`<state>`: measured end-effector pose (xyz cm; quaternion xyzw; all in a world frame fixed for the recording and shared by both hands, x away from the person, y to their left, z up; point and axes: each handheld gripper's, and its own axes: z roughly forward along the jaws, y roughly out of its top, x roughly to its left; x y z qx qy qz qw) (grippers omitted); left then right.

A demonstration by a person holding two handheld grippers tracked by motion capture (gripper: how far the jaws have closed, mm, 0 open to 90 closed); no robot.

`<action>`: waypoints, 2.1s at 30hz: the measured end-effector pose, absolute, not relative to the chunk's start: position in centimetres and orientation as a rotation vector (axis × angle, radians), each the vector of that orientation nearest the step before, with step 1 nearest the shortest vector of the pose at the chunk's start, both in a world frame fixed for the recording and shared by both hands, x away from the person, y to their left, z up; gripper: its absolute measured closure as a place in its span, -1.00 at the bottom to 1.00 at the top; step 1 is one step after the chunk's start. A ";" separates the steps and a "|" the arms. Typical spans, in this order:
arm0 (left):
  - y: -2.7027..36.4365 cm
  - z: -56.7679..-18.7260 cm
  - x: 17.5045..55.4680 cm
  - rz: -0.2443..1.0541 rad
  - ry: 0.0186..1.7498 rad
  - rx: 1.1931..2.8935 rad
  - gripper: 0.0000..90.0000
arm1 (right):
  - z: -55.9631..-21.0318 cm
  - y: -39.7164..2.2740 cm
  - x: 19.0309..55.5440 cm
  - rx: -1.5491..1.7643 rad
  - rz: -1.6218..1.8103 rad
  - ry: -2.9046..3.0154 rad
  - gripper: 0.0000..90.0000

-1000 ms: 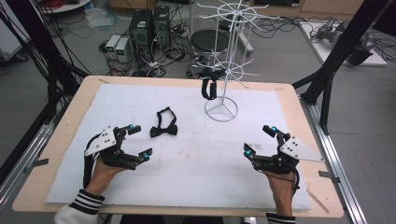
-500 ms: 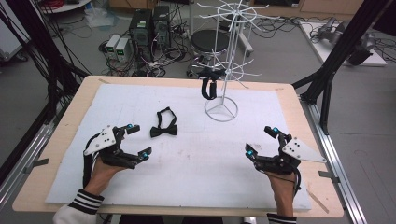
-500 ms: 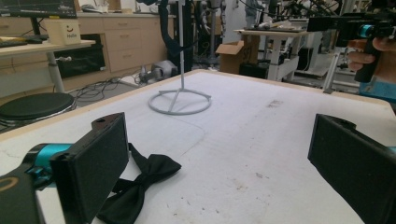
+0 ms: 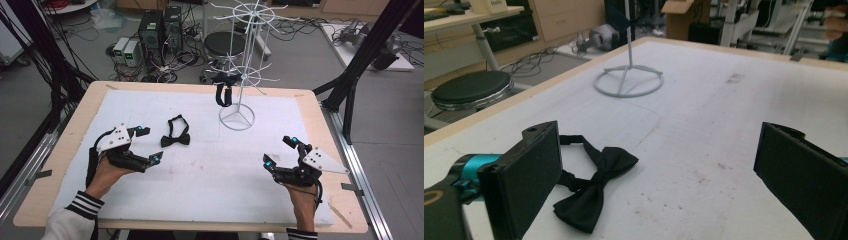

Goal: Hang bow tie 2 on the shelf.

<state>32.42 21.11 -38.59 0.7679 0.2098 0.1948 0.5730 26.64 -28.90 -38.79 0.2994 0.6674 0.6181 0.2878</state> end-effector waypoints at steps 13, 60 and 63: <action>19.5 -37.1 34.4 0.477 0.463 2.027 -0.87 | -38.6 -29.4 26.5 0.794 1.687 1.762 -0.80; 16.1 -40.4 42.3 0.350 0.390 2.513 -0.58 | -38.5 -28.8 26.4 0.762 1.738 1.761 -0.79; 16.0 -40.7 42.5 0.345 0.395 2.539 -0.54 | -38.5 -28.8 26.4 0.762 1.738 1.763 -0.80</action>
